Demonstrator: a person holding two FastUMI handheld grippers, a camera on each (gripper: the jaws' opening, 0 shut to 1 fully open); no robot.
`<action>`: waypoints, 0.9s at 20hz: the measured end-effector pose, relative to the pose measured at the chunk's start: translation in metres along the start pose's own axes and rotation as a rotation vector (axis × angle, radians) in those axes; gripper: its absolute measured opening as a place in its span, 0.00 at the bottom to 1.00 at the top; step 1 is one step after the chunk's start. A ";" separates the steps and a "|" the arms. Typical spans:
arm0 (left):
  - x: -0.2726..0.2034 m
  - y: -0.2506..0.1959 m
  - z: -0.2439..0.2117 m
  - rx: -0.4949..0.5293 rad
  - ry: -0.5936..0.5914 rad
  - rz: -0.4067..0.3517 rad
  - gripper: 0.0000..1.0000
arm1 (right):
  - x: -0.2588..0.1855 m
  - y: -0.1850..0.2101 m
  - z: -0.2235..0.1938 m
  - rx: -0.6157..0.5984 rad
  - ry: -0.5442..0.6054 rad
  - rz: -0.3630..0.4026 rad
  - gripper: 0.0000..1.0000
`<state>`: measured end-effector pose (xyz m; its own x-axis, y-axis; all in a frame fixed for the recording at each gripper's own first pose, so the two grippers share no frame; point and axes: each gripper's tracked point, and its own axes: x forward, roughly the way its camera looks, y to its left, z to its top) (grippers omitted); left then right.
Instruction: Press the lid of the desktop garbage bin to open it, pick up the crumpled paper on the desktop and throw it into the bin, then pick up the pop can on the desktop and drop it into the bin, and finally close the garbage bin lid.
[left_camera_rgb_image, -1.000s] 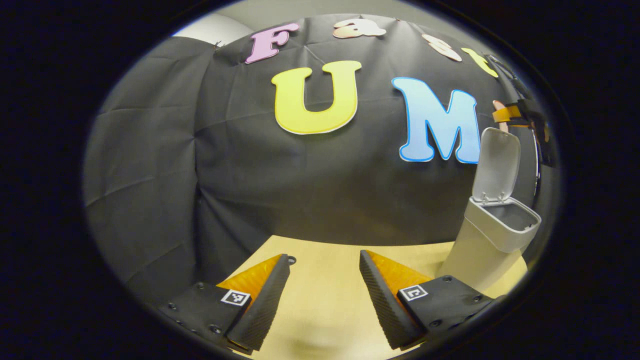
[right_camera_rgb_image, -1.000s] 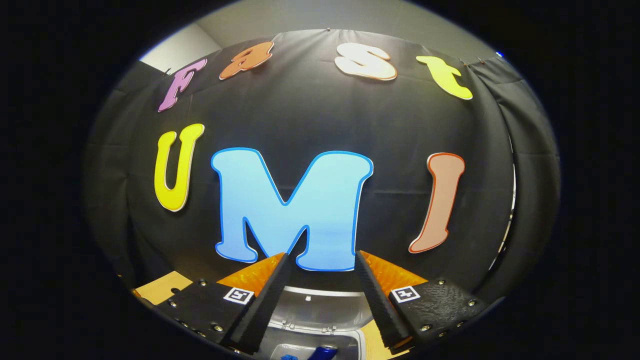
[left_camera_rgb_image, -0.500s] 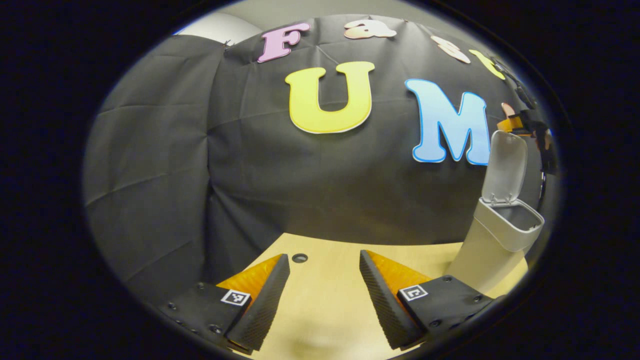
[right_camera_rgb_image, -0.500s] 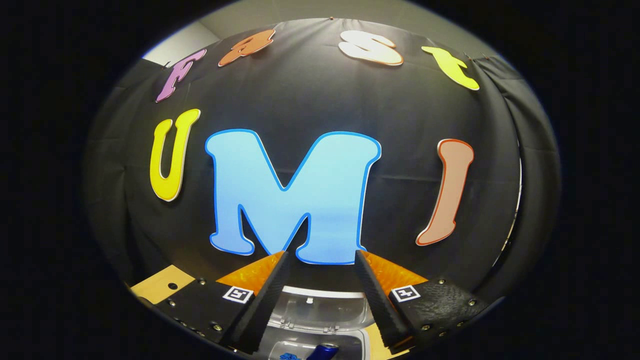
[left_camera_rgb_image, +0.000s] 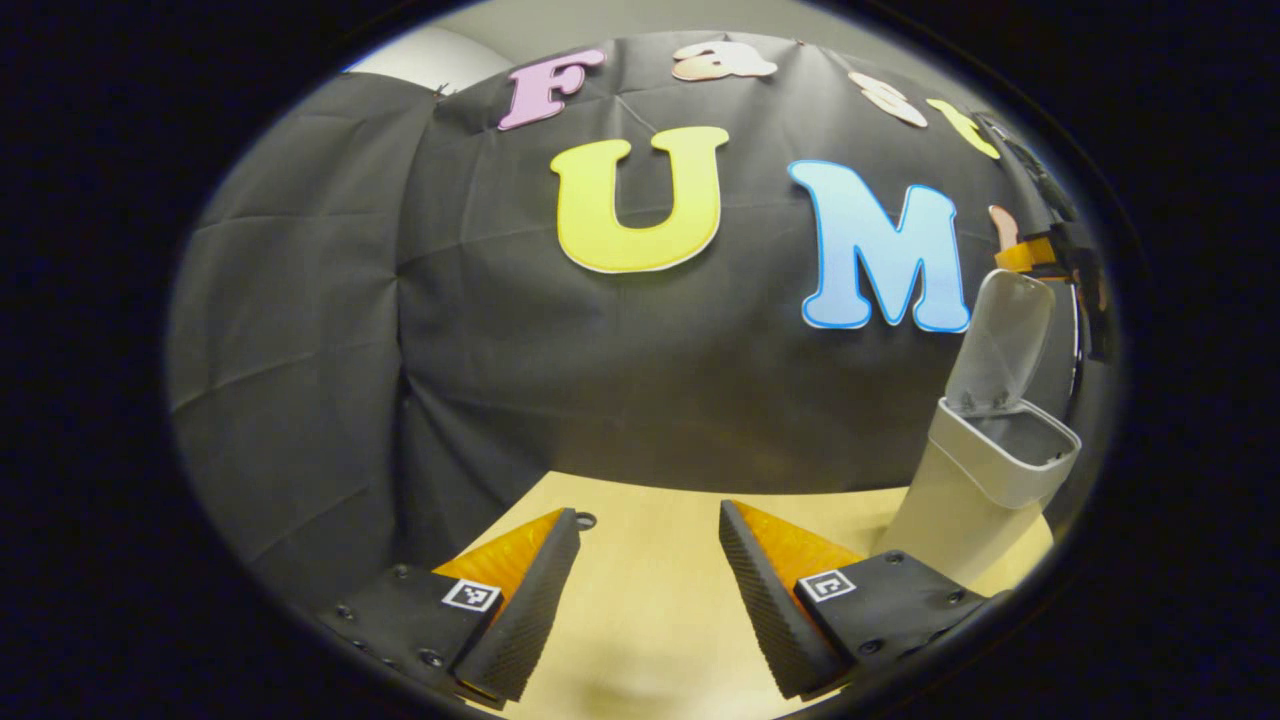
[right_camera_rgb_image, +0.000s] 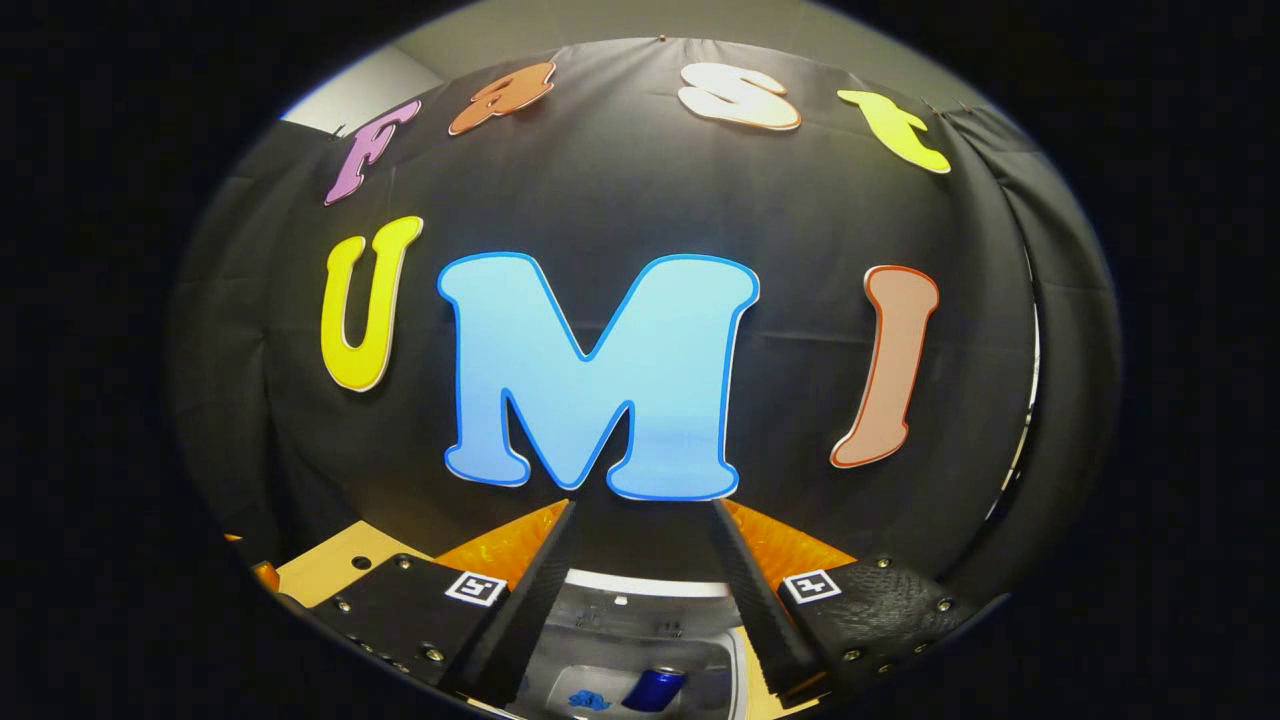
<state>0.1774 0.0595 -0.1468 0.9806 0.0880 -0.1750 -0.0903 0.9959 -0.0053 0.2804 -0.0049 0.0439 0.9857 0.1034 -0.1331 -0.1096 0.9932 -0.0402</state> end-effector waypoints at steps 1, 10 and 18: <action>0.000 -0.003 0.001 0.001 -0.002 -0.005 0.93 | -0.004 0.001 -0.003 0.003 0.002 0.004 0.86; -0.004 -0.014 0.007 0.014 -0.014 -0.029 0.93 | -0.043 0.013 -0.055 0.049 0.072 0.031 0.86; -0.012 -0.015 0.007 0.000 -0.019 -0.025 0.99 | -0.055 0.028 -0.131 0.071 0.205 0.047 0.86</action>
<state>0.1681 0.0439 -0.1375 0.9857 0.0638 -0.1562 -0.0661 0.9978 -0.0092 0.2063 0.0101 -0.0795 0.9322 0.1436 -0.3323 -0.1384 0.9896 0.0396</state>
